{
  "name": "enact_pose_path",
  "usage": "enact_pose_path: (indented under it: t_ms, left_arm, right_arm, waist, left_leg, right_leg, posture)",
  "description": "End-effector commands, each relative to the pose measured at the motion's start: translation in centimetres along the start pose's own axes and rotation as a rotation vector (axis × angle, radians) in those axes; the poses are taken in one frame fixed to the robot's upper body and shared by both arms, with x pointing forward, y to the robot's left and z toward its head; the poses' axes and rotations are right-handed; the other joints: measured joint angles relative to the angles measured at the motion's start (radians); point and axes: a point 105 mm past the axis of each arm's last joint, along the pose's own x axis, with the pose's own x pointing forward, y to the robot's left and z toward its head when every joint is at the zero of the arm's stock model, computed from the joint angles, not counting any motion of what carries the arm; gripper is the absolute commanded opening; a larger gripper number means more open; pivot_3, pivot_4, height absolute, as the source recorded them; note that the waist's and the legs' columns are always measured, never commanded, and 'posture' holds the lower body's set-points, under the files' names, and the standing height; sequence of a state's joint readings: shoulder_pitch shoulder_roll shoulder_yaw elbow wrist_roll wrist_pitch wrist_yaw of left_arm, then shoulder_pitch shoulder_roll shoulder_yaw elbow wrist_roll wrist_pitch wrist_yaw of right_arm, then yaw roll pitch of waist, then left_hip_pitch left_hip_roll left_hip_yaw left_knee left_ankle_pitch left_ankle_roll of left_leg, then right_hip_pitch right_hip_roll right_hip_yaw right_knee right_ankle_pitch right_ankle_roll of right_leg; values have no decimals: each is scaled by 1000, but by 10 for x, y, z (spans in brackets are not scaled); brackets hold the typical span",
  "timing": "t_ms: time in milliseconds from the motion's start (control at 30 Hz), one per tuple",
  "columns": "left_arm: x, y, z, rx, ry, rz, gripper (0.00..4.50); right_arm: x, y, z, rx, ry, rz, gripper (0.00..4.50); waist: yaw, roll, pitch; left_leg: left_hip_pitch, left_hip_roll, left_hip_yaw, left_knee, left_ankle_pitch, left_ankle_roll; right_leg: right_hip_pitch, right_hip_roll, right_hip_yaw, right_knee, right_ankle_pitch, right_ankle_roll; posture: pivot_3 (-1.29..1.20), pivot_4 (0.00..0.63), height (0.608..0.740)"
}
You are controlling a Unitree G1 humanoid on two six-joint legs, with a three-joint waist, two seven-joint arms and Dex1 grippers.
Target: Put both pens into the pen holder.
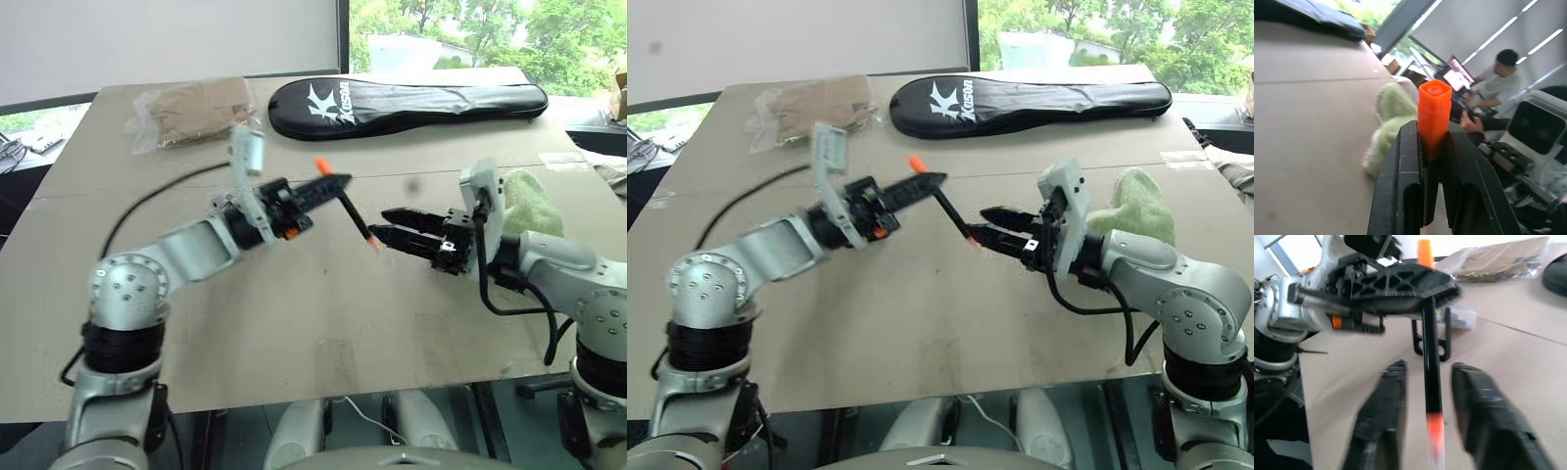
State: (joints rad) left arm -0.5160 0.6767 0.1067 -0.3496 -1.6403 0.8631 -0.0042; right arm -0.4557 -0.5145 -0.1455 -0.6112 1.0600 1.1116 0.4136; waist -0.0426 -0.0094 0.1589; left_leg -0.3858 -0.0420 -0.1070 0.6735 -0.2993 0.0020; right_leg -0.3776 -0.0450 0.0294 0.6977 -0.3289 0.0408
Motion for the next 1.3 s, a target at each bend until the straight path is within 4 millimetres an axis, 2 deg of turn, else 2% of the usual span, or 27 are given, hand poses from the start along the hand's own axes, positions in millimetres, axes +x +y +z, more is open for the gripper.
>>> enact_pose_path:
  t_ms: [33,100,200,300,367,467,667,900,1033,1200,1233,1267,1300]
  left_arm:
    - [-10,-19,30,255,-70,4,0]
    - [-17,-30,42,375,-96,35,0]
    - [-26,-43,44,652,-119,72,0]
    - [-33,-45,37,1025,-51,100,0]
    - [-43,-34,32,1248,11,153,0]
    - [-60,-19,33,1456,22,244,0]
    - [-87,15,18,1539,70,344,0]
    - [-93,36,7,1518,78,337,0]
    - [-94,48,7,1533,75,344,0]
    - [-101,68,18,1535,53,401,0]
    - [-102,70,19,1529,41,402,1022]
    - [-101,69,21,1516,20,391,1196]
    - [-101,68,21,1507,6,381,1631]
  right_arm:
    - [-16,-3,18,-85,-56,-8,3201]
    - [-26,-3,21,-186,-22,-26,4379]
    - [-36,-6,4,-294,94,-49,4379]
    - [-38,-9,-4,-299,112,-39,4379]
    - [-35,-14,-7,-298,117,-46,4379]
    - [-32,-18,-10,-303,124,-53,4379]
    - [-30,-20,-16,-305,126,-40,4379]
    - [-30,-19,-18,-308,119,-46,4379]
    - [-30,-16,-18,-310,115,-51,4379]
    - [-31,-15,-20,-309,114,-63,4379]
    - [-31,-15,-20,-309,115,-64,4500]
    - [-31,-14,-20,-311,114,-65,4500]
    - [-32,-14,-20,-312,113,-66,4500]
  waist:
    - [2,0,0]
    - [4,0,0]
    - [6,0,0]
    - [2,0,0]
    - [-2,0,1]
    - [4,2,1]
    - [23,1,2]
    - [31,1,2]
    - [30,1,2]
    - [26,1,2]
    - [27,0,2]
    - [27,0,2]
    - [27,0,2]
  left_leg:
    - [0,0,0,0,0,0]
    - [-2,0,0,0,0,0]
    - [-5,0,-3,0,0,0]
    - [-5,0,-1,-2,0,0]
    - [-3,1,2,-3,0,0]
    - [3,2,6,-5,0,0]
    - [1,2,5,-5,0,0]
    - [0,2,4,-4,0,1]
    - [0,2,4,-5,0,1]
    - [0,2,3,-5,0,1]
    - [0,2,3,-5,0,1]
    - [0,2,3,-4,0,1]
    - [0,2,3,-4,0,1]
  right_leg:
    - [0,0,-1,0,0,0]
    - [-1,-1,-1,-2,0,0]
    - [-2,-2,-1,-3,0,0]
    - [-2,-1,-1,-3,0,0]
    - [-2,0,0,-2,0,0]
    - [1,1,3,-2,0,0]
    - [0,0,5,-4,0,0]
    - [0,-1,4,-4,0,0]
    - [0,-1,4,-3,0,0]
    - [0,0,4,-3,0,0]
    - [0,-1,3,-3,0,0]
    - [-1,-1,3,-3,0,0]
    - [0,-1,2,-3,0,0]
  posture:
    - [0,150,740]
    - [0,150,740]
    - [0,150,740]
    - [0,150,740]
    - [0,150,740]
    - [0,150,740]
    - [0,150,740]
    - [0,150,740]
    - [0,150,740]
    - [0,150,740]
    - [0,150,740]
    - [0,150,740]
    - [0,150,740]
